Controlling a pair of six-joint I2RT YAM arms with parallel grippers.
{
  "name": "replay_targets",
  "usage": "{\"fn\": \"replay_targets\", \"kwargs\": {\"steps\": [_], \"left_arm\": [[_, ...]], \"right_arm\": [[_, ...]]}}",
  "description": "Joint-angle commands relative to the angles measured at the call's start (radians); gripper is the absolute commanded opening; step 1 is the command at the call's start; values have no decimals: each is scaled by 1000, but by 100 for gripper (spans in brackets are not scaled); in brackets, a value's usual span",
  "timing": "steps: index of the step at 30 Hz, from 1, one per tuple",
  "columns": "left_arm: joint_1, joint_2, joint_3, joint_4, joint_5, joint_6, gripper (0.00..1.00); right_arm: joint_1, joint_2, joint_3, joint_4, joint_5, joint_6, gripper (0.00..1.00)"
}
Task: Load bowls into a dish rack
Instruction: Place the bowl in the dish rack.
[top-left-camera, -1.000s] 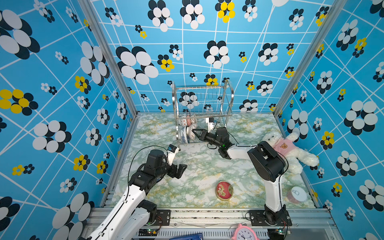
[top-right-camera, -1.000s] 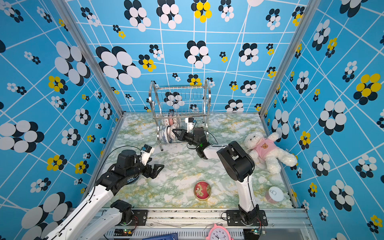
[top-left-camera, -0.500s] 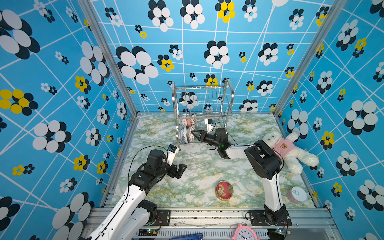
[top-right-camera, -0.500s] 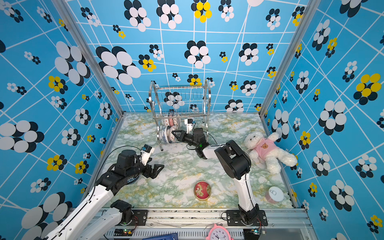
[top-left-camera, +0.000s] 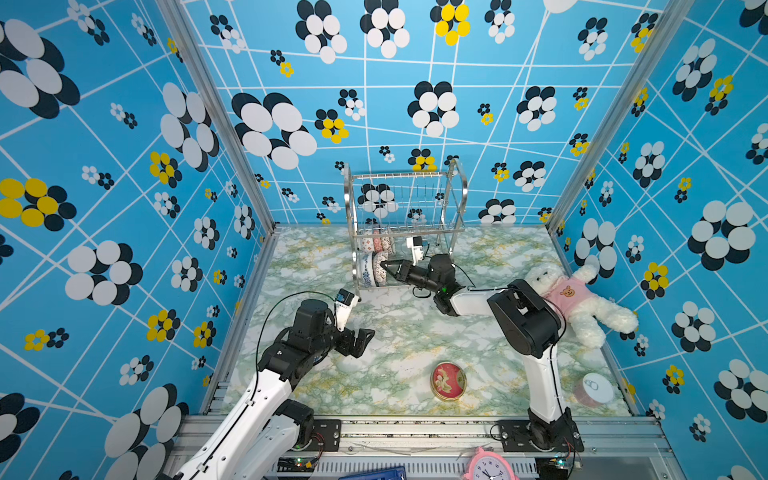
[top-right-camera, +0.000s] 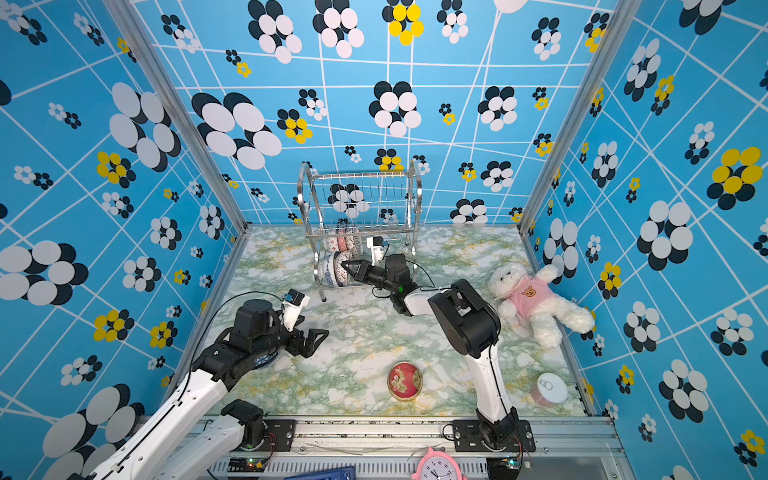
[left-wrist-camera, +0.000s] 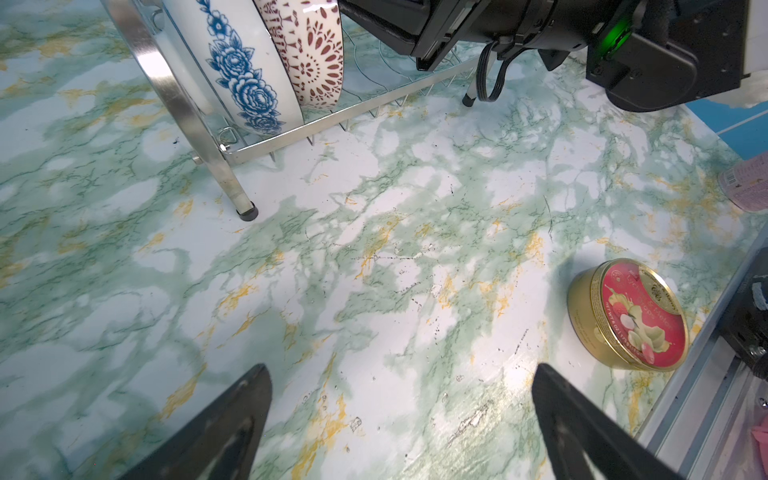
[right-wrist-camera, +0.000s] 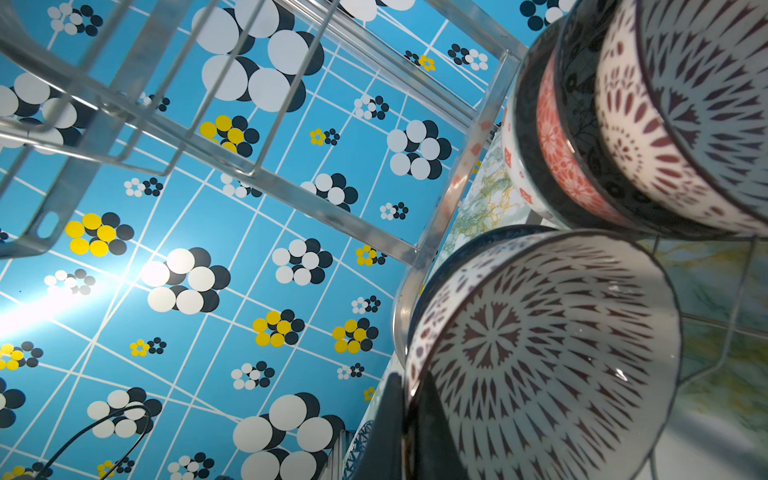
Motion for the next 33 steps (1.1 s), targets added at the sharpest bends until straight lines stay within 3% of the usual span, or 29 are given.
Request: {"fn": "replay_targets", "kwargs": {"steps": [1, 12, 21, 33], "left_arm": [[-9, 7, -6, 20, 12, 4, 99], [-11, 6, -5, 20, 9, 4, 99], [-13, 6, -5, 20, 3, 4, 99], [-14, -9, -9, 19, -27, -8, 99]], "right_arm": [[-5, 16, 51, 82, -41, 26, 0], [-11, 63, 64, 77, -59, 43, 0], [-14, 47, 65, -10, -63, -23, 0], [-13, -2, 74, -95, -58, -74, 18]]}}
